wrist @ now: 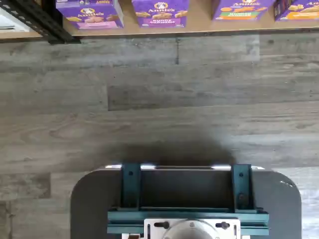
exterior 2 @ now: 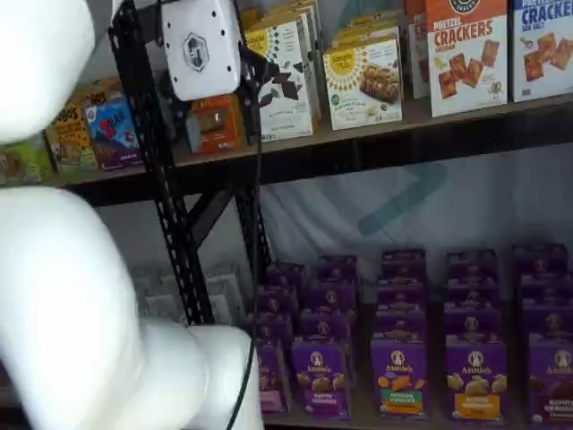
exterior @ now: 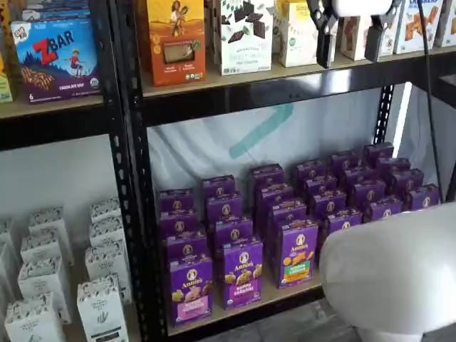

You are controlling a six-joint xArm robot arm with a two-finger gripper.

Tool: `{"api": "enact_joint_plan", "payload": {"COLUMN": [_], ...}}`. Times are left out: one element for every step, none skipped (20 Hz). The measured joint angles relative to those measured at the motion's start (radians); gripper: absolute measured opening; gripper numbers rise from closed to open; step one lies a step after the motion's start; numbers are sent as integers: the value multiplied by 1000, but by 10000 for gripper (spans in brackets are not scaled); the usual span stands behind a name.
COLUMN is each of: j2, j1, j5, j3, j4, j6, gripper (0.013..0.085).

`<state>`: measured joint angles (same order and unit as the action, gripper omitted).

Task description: Pick up the purple box with a pink patch in the middle, on the bottom shelf, the first box from the left

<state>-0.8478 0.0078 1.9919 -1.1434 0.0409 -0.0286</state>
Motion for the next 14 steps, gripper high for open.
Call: {"api": "enact_joint_plan", "payload": {"j2": [-4, -10, -14, -15, -16, -17, -18, -22, -27, -33, -38, -46, -53, -60], "j1": [6, 15, 13, 11, 7, 5, 5, 10, 16, 26, 32, 39, 44, 48], "j5": [-7, -16, -24, -27, -28, -30, -31, -36, -45, -55, -63, -74, -84, -94], "j3": [4, 9, 12, 13, 14, 16, 17, 22, 30, 40, 50, 66, 80, 95], "j4": [-7, -17, -17, -16, -13, -11, -11, -16, -22, -32, -39, -45, -50, -53], "j6": [-3, -7, -6, -4, -2, -1, -1, -3, -7, -13, -17, -21, -25, -29], "gripper": [850, 850, 850, 850, 850, 850, 850, 850, 850, 850, 850, 850, 850, 850]}}
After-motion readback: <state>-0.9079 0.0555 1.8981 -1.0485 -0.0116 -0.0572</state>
